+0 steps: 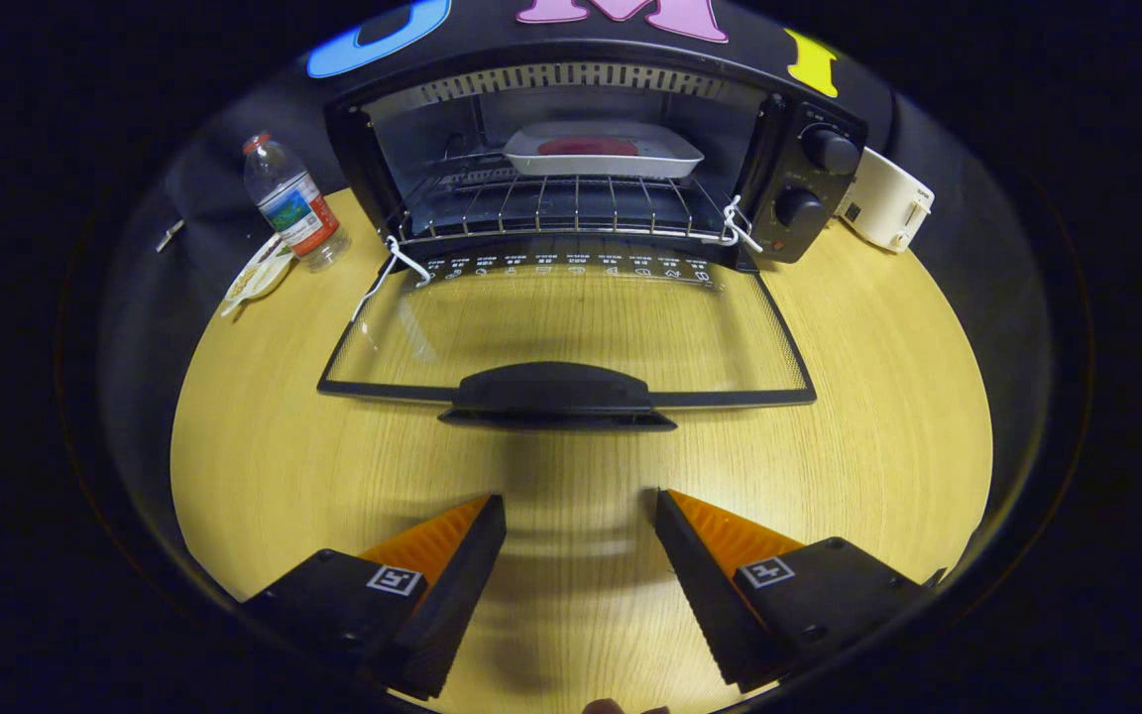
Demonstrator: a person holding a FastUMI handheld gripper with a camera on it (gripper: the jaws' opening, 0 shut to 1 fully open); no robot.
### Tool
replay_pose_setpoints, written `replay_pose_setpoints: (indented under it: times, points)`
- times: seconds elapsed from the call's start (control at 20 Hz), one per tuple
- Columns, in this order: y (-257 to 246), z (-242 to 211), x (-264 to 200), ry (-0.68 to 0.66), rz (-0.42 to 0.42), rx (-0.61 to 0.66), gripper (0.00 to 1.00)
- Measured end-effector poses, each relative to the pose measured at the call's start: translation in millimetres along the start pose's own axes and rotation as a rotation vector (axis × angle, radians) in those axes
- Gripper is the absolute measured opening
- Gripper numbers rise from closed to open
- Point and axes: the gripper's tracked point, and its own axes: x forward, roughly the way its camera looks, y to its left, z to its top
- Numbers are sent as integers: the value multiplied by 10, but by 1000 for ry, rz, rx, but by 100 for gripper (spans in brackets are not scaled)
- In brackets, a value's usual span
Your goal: Open the toaster oven, put the food inside, and close the toaster oven door.
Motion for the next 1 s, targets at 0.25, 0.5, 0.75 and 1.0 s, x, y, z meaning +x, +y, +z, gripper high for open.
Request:
replay_pose_setpoints:
  times: [0.25,0.5,0.75,1.0]
  points:
    - [-38,177,114,-26,-19,27,100]
    - [-48,276,164,-20,-6,0,100]
    - [-31,402,-82,-120,-16,-58,100]
    - [-20,575,-409,-214,39,-22,99]
